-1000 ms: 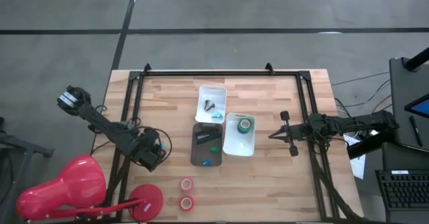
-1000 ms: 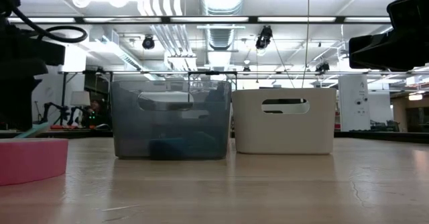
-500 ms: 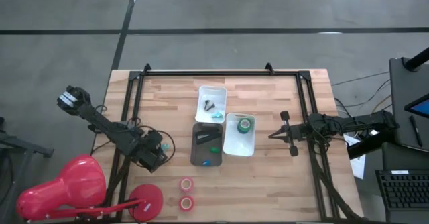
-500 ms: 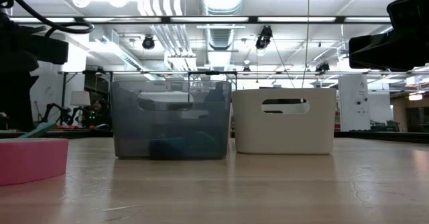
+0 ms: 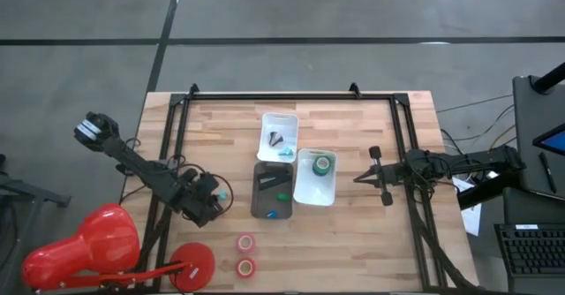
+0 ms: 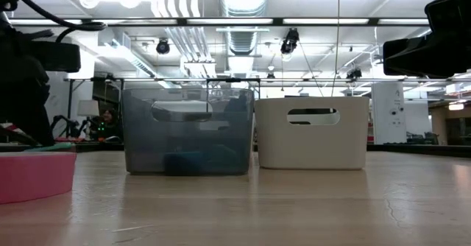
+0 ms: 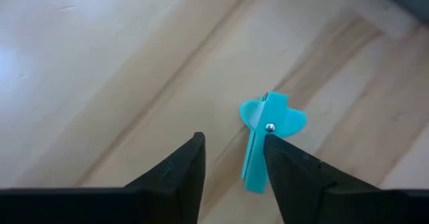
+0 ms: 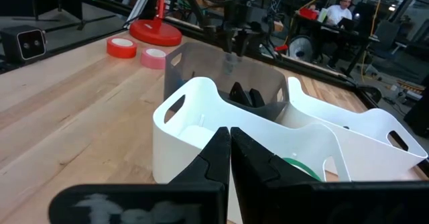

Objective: Pick and place Stapler, Stapler remover, tape
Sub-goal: Put the green staple remover into the top white bin

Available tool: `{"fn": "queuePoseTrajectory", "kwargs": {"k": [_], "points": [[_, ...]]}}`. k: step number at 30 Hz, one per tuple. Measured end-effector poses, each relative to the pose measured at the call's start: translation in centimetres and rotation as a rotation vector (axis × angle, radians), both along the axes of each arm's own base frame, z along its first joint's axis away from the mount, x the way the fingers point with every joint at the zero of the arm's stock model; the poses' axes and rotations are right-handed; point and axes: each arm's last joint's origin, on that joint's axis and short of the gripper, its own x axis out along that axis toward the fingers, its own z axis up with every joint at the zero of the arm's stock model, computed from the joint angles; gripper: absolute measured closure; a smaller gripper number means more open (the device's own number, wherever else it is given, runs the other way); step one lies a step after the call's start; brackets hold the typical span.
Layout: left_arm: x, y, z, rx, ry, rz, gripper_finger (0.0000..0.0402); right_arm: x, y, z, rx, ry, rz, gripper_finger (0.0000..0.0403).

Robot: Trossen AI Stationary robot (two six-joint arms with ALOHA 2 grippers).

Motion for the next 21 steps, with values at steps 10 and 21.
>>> {"fn": "queuePoseTrajectory", "kwargs": {"k": [10, 21], "points": [[0.2, -0.1, 1.2, -0.056, -0.121, -0.063, 0.0283, 0.0, 0.0, 0.0, -0.001, 0.0, 0.0, 0.0394], [0.0, 0.2, 2.5, 0.018, -0.225, -0.18, 0.0314, 0.0, 0.0, 0.0, 0.001, 0.0, 0.0, 0.0394]]}}
